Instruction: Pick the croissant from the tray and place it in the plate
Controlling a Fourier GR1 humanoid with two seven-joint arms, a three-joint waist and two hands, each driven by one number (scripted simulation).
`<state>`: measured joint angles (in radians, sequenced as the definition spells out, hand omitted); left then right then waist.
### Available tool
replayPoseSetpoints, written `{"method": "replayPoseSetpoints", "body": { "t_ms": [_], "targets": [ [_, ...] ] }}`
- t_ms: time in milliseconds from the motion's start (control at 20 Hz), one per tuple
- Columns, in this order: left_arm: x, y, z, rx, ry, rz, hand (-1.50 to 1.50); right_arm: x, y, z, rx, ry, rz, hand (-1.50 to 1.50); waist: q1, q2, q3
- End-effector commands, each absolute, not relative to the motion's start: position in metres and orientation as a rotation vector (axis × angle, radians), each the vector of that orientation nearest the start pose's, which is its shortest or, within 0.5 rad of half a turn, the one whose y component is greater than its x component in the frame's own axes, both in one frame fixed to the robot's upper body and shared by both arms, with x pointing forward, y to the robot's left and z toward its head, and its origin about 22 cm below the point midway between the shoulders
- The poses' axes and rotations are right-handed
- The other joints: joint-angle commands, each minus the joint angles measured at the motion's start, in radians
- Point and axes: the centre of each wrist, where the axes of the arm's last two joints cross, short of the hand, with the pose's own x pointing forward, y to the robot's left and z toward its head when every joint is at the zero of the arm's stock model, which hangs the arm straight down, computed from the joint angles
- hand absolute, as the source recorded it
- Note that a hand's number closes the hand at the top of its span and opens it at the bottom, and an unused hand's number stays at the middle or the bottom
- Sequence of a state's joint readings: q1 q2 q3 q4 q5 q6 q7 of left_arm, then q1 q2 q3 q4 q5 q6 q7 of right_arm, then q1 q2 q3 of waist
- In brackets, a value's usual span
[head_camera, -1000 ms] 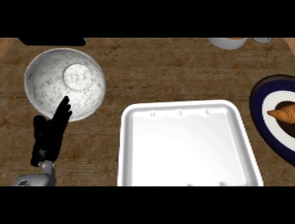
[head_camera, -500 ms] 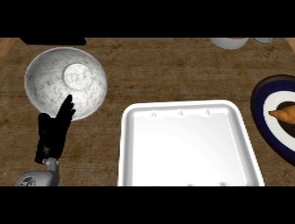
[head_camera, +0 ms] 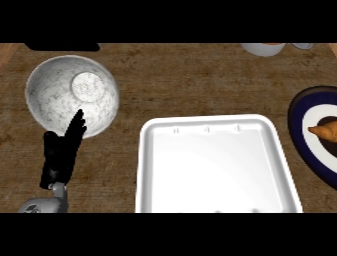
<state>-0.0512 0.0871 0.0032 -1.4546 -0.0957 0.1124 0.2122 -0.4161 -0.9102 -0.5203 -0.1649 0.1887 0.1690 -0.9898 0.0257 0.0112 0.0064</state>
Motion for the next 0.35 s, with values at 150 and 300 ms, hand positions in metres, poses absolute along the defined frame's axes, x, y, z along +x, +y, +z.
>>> {"method": "replayPoseSetpoints", "body": {
  "t_ms": [150, 300],
  "targets": [
    [0.255, 0.246, -0.005, 0.216, -1.310, -0.047, 0.00, 0.190, -0.589, 0.039, -0.828, -1.705, 0.179, -1.50, 0.005, 0.001, 0.001],
    [0.258, 0.240, -0.010, 0.217, -1.308, -0.040, 0.00, 0.178, -0.591, 0.032, -0.839, -1.677, 0.197, -1.50, -0.001, 0.001, 0.000]
  ]
}}
